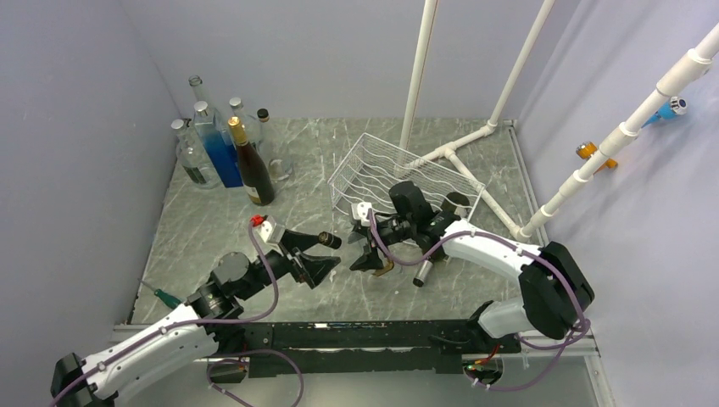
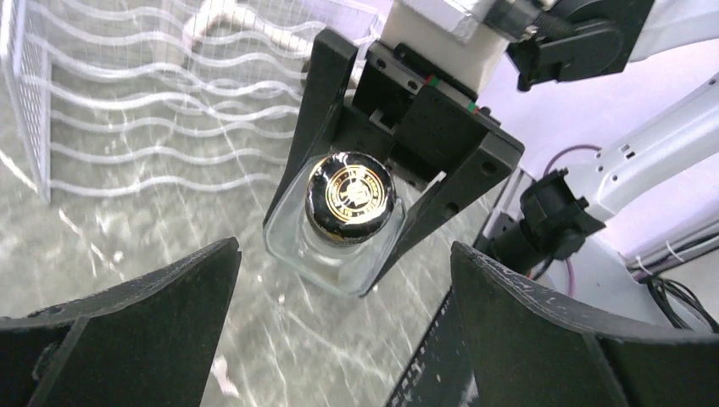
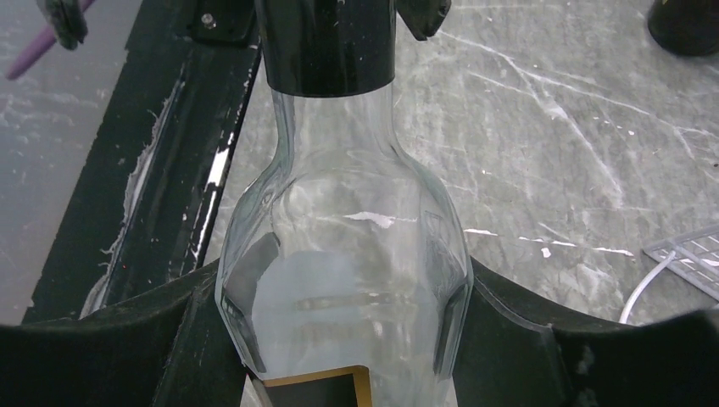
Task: Take the wine bottle off the wine rack
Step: Pick up the wine bottle from the wine rack.
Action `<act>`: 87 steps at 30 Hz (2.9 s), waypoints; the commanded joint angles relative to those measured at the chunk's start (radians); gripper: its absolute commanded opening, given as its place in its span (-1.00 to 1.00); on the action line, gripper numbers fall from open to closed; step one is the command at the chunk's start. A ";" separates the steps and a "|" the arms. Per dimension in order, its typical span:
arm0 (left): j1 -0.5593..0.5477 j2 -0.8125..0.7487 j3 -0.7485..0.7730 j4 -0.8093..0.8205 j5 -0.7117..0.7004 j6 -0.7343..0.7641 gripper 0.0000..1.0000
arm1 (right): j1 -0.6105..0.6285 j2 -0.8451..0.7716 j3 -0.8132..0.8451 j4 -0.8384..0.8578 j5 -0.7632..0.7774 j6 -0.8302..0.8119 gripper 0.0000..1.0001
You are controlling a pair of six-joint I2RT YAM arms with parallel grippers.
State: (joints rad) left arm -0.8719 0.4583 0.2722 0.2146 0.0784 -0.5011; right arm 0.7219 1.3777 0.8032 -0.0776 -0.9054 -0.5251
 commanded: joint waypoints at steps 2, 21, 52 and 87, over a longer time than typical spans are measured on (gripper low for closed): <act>-0.016 0.073 -0.095 0.459 -0.034 0.133 0.99 | -0.017 -0.003 0.035 0.160 -0.121 0.100 -1.00; -0.025 0.338 -0.133 0.878 -0.067 0.158 0.62 | -0.039 0.012 0.021 0.215 -0.154 0.161 -1.00; -0.034 0.562 -0.070 1.097 -0.060 0.151 0.03 | -0.048 0.015 0.017 0.225 -0.165 0.175 -1.00; -0.034 0.326 0.238 0.463 -0.050 0.281 -1.00 | -0.093 -0.046 0.077 0.024 -0.191 0.089 0.99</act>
State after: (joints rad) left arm -0.9028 0.8406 0.4061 0.6128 0.0292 -0.2447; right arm 0.6430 1.3632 0.8268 0.0326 -1.0367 -0.3378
